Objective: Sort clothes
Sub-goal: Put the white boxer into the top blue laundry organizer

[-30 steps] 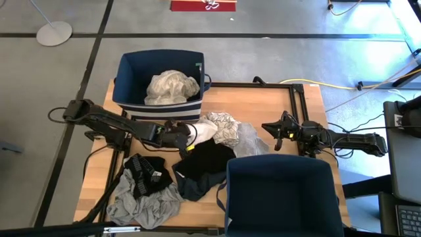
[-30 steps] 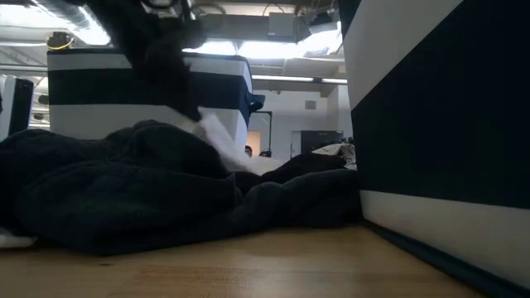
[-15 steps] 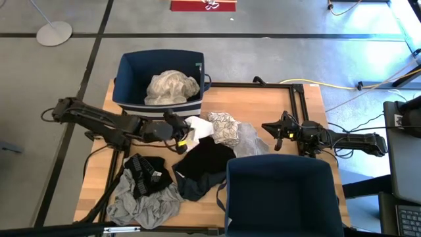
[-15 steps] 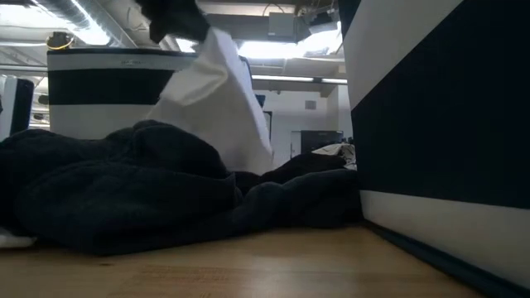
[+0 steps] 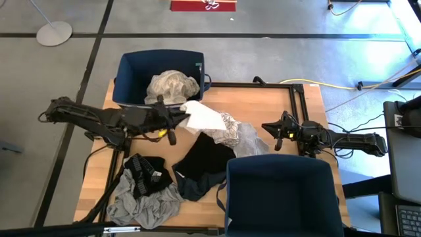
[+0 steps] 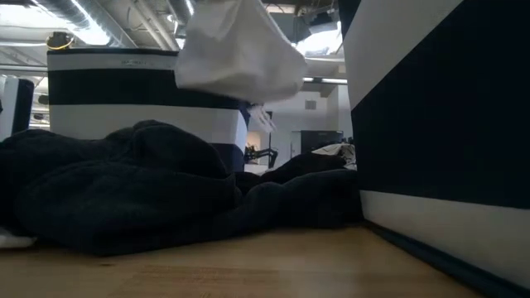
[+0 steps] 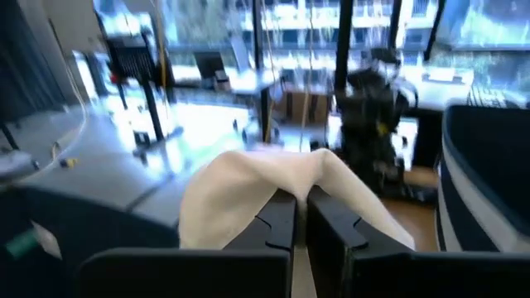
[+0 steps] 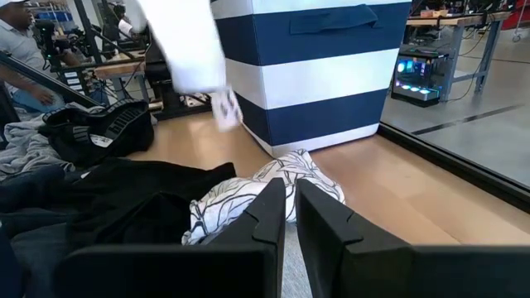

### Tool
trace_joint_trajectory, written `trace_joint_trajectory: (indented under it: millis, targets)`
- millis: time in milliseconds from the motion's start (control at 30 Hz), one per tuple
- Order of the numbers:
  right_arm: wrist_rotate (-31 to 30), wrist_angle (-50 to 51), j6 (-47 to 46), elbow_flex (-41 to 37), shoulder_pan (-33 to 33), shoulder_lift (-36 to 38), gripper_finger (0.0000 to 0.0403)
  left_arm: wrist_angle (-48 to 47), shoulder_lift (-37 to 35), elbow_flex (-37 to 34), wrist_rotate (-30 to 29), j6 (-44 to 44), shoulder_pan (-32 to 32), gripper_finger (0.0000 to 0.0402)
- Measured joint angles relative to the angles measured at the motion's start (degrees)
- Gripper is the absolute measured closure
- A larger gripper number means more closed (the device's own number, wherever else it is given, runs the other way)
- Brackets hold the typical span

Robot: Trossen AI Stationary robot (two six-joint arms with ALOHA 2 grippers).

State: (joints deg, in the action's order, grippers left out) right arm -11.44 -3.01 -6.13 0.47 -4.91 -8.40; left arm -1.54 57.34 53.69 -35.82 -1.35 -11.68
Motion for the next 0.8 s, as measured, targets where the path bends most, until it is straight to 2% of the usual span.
trace_joint_trajectory:
  millis: [133,400,500,633,800]
  targets:
    - [0.00,0.00,0.00,0.00,0.00,0.00,0.0368,5.93,-2.63,0.01,-2.79,7.09,0.07,0.0389]
    - [0.02,0.00,0.00,0.00,0.00,0.00,0.0368,14.05,-7.34,0.00,-3.28,18.59,3.36,0.0393]
    - [0.02,0.00,0.00,0.00,0.00,0.01,0.0368,16.57,-8.31,0.00,-3.56,22.71,5.58,0.0391]
    - [0.02,0.00,0.00,0.00,0.00,0.00,0.0368,18.30,-9.34,0.00,-6.81,28.56,9.44,0.0390]
    - [0.02,-0.02,0.00,0.00,0.00,0.01,0.0368,17.54,-9.46,0.00,-9.02,31.42,15.32,0.0390]
